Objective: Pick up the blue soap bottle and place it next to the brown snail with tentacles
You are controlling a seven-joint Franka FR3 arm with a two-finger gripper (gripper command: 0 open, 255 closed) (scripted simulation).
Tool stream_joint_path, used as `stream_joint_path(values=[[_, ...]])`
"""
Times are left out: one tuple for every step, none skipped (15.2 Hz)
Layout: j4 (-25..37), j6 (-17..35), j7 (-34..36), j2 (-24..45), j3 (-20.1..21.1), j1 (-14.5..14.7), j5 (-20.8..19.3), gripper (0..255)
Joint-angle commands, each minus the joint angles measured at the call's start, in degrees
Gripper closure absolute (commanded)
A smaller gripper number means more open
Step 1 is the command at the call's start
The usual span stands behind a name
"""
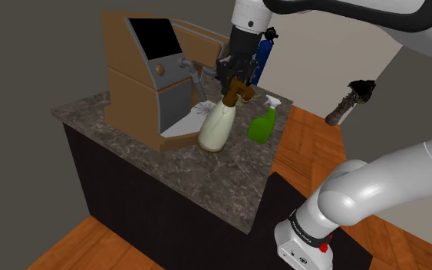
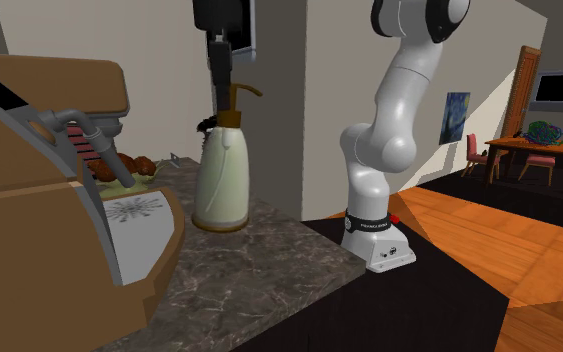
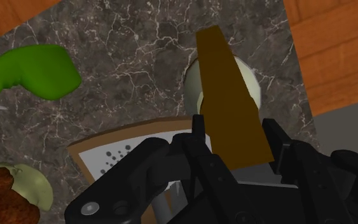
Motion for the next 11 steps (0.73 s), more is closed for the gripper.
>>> stream_joint_path(values=[[2.0,-1.7,0.0,0.3,-0.1,-0.1,-0.1,255],[3.0,-2.5,0.0,0.5,-0.1,-0.1,-0.2,255],[4.0,-3.3,0.0,0.7,-0.2,-0.2,-0.2,255],[5.0,-4.0,0.0,0.9,-0.2,-0.2,-0.3,255],[6.0,-4.8,0.0,1.2,-0.2,-0.2,-0.4,255],[7.0,-5.6,0.1,1.4,-0.2,-0.3,-0.4,255],[8.0,-6.3,0.1,1.7,-0.2,-0.3,-0.5,255],[9.1,-7.1,0.1,2.0,-0.2,-0.4,-0.6,255],[10.1,-7.9,0.2,2.3,-0.2,-0.4,-0.6,255],[11.2,-8.6,0.2,2.6,-0.2,-0.4,-0.7,255],[12.3,-9.4,0.2,2.9,-0.2,-0.5,-0.8,255]])
